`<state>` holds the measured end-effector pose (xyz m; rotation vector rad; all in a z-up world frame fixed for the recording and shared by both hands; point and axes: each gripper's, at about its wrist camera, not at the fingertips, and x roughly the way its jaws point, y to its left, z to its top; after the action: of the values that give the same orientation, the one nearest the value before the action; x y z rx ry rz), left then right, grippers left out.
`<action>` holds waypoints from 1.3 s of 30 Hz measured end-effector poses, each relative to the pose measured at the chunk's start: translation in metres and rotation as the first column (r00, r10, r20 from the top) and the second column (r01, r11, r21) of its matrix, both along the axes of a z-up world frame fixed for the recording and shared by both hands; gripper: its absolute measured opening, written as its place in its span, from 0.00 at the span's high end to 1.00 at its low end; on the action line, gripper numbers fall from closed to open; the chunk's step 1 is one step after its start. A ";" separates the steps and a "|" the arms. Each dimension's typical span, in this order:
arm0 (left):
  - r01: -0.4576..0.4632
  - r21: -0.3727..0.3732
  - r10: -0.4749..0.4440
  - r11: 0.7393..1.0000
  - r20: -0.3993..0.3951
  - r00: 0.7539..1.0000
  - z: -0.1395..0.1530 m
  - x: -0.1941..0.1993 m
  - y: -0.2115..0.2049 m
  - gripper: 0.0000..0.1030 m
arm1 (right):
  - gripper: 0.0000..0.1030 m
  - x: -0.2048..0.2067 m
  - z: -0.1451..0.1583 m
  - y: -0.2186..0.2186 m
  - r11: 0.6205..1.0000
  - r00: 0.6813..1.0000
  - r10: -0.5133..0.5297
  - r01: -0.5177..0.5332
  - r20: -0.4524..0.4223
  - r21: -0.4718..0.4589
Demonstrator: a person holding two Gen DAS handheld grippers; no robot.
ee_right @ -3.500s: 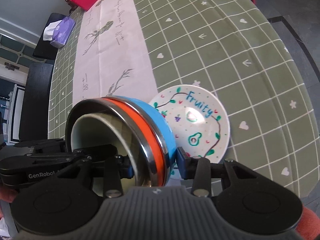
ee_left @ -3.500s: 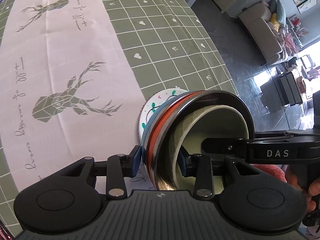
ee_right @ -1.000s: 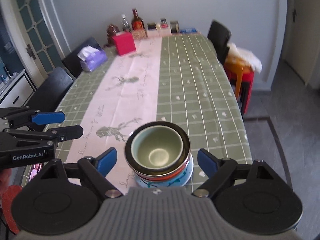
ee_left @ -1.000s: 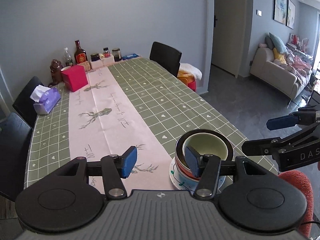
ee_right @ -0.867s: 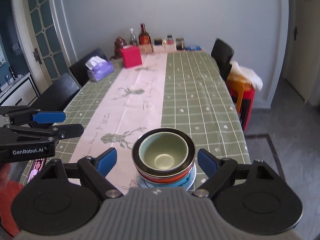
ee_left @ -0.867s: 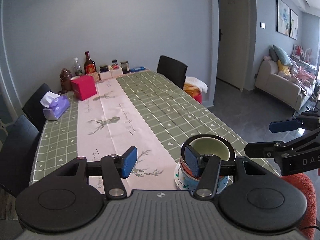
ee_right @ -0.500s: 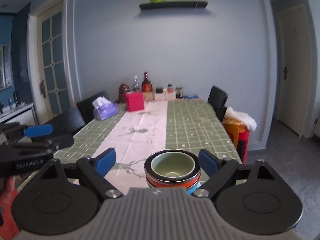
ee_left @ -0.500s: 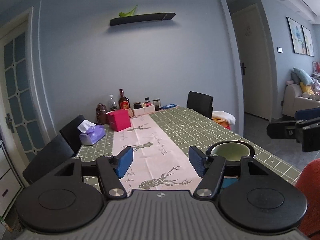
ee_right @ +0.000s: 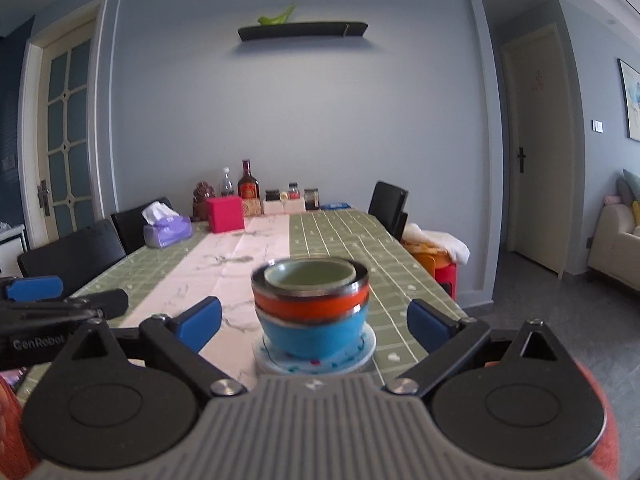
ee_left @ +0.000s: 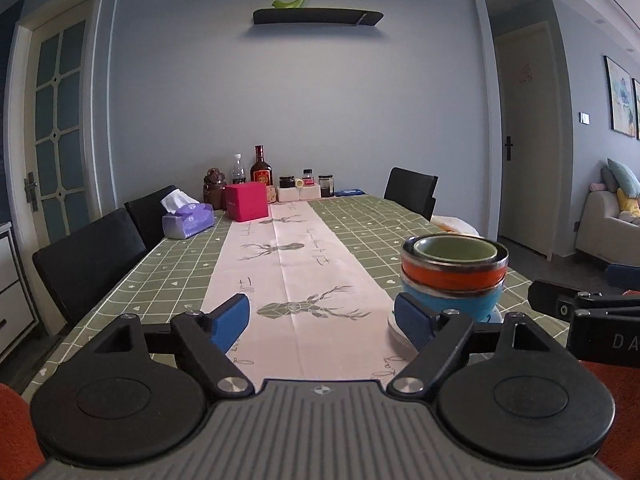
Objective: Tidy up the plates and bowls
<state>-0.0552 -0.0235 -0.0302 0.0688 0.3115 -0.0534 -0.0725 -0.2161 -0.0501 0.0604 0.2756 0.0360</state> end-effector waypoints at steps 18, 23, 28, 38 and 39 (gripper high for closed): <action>-0.018 0.042 0.022 0.999 -0.084 0.996 -0.028 0.000 -0.007 0.06 | 0.03 -0.003 -0.020 -0.010 0.999 1.000 0.007 -0.007 0.002 0.036; -0.020 0.047 0.024 0.999 -0.089 0.996 -0.027 0.000 -0.009 0.06 | 0.03 -0.003 -0.021 -0.015 0.998 1.000 0.004 -0.004 -0.002 0.066; -0.019 0.046 0.023 0.999 -0.102 0.995 -0.026 0.002 -0.008 0.06 | 0.03 -0.003 -0.022 -0.008 0.999 1.000 0.010 -0.010 0.004 0.031; -0.024 0.041 0.028 0.999 -0.105 0.994 -0.026 0.003 -0.007 0.06 | 0.03 -0.004 -0.022 -0.005 1.000 1.000 0.012 -0.012 0.006 0.015; -0.023 0.040 0.028 0.999 -0.105 0.994 -0.026 0.003 -0.007 0.06 | 0.03 -0.004 -0.022 -0.005 1.000 1.000 0.013 -0.013 0.006 0.014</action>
<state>-0.0523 -0.0307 -0.0559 0.1010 0.4186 -0.0255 -0.0767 -0.2210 -0.0724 0.0725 0.2700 0.0514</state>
